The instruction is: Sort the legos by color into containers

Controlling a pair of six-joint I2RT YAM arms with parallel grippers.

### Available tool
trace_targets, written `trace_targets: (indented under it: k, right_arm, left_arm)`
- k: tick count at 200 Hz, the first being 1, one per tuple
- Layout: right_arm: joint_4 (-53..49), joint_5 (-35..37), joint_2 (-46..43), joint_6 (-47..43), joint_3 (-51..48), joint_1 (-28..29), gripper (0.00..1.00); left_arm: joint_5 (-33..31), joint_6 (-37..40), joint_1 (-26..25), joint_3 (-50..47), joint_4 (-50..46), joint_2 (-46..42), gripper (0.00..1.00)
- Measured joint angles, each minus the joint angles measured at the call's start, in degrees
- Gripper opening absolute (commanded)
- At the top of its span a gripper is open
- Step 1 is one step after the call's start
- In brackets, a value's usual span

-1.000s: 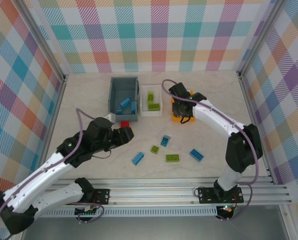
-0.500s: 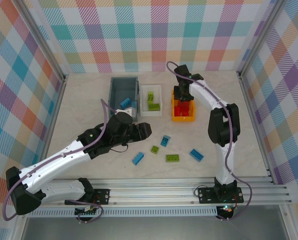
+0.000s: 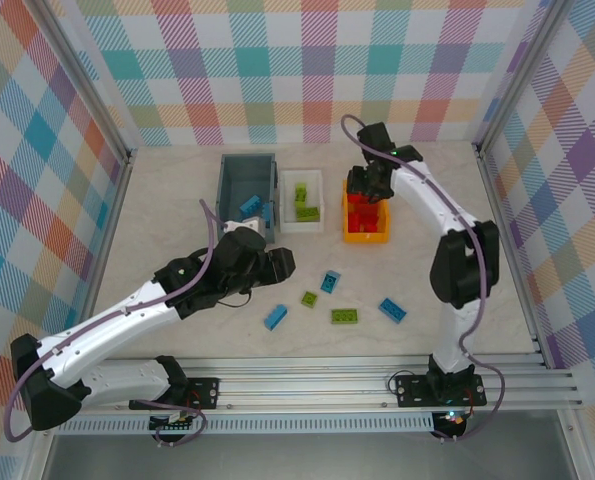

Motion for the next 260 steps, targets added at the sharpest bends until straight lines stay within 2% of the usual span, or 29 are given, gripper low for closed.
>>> trace_targets:
  k: [30,61,96,133,163,186,228,260]
  right_arm:
    - [0.6,1.7,-13.1,0.2,-5.2,3.4,0.58]
    - [0.5,2.5,-26.5,2.3,-15.0,12.3,0.64]
    - [-2.0,-1.9,-39.4,7.9,-28.0,22.8,0.71]
    - [-5.7,-7.0,-50.5,14.1,-38.0,25.6,0.73]
    - [-6.1,-9.3,-53.0,17.5,-41.0,27.7,0.75]
    - [-5.0,-10.5,-52.5,20.0,-43.7,30.5,0.76]
    - [-0.7,-11.9,-52.0,23.8,-46.9,36.5,0.79]
    - [1.3,-12.1,-52.4,25.9,-48.4,38.1,0.79]
  left_arm:
    - [-0.5,0.2,0.0,0.0,-3.0,-1.0,0.59]
    - [-0.1,1.3,-0.5,-1.7,-3.3,-1.2,0.6]
    - [0.3,4.5,-0.8,-2.4,-6.4,-0.8,0.63]
    - [0.7,8.8,-0.8,-2.4,-9.8,-0.8,0.7]
    - [4.7,12.5,-0.8,-2.9,-11.3,0.9,0.74]
    - [7.8,15.4,-0.9,-5.7,-11.1,6.3,0.76]
    - [9.4,18.4,-0.9,-9.9,-9.7,14.1,0.77]
    - [9.1,19.5,-0.9,-9.9,-5.9,18.7,0.74]
